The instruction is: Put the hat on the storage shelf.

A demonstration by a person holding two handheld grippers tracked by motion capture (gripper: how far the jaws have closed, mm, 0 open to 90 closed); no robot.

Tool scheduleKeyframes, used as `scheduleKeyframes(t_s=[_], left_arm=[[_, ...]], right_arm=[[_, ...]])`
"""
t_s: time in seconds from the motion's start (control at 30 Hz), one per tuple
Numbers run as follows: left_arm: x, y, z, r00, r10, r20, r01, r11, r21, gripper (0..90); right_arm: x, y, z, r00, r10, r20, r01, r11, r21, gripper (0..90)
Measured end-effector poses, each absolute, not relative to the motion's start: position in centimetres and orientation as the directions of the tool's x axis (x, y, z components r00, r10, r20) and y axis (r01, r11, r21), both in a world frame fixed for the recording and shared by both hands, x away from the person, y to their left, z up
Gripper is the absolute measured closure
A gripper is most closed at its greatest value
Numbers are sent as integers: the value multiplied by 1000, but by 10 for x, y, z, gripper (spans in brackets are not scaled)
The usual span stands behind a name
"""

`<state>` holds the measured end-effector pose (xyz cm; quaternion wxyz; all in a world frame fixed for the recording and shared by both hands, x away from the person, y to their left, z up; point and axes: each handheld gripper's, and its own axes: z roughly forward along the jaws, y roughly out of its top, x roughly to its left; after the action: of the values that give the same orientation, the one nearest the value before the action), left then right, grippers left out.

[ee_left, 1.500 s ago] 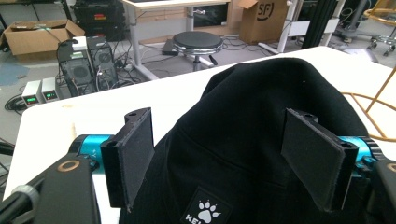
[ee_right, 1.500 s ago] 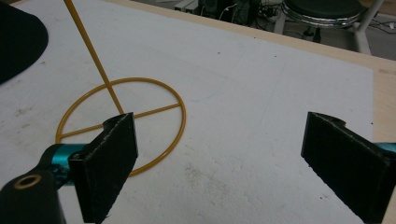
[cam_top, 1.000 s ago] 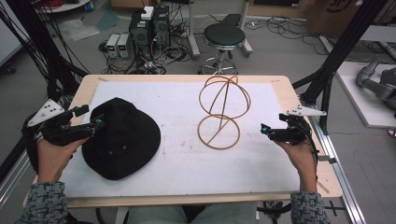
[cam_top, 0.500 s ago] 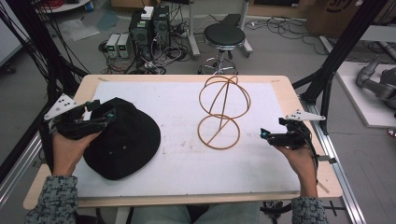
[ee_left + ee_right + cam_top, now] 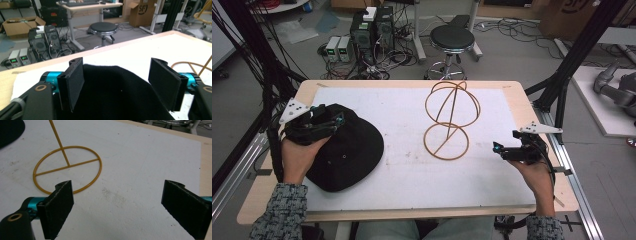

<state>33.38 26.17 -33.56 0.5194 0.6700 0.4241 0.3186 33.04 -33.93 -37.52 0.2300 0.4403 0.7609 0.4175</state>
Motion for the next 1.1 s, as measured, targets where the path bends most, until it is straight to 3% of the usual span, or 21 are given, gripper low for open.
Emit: scheduleKeyframes(t_s=[0.2, 0.7, 1.1], left_arm=[[335, 259, -337, 449, 893, -31, 267, -101, 958, 415], [331, 261, -339, 469, 883, -13, 260, -125, 957, 802], [328, 257, -331, 511, 860, 1, 241, -144, 960, 849]], right_arm=[[329, -342, -375, -501, 865, 19, 478, 258, 840, 105], [333, -339, -376, -506, 862, 25, 485, 261, 835, 105], [331, -340, -376, -504, 863, 29, 488, 258, 834, 105]])
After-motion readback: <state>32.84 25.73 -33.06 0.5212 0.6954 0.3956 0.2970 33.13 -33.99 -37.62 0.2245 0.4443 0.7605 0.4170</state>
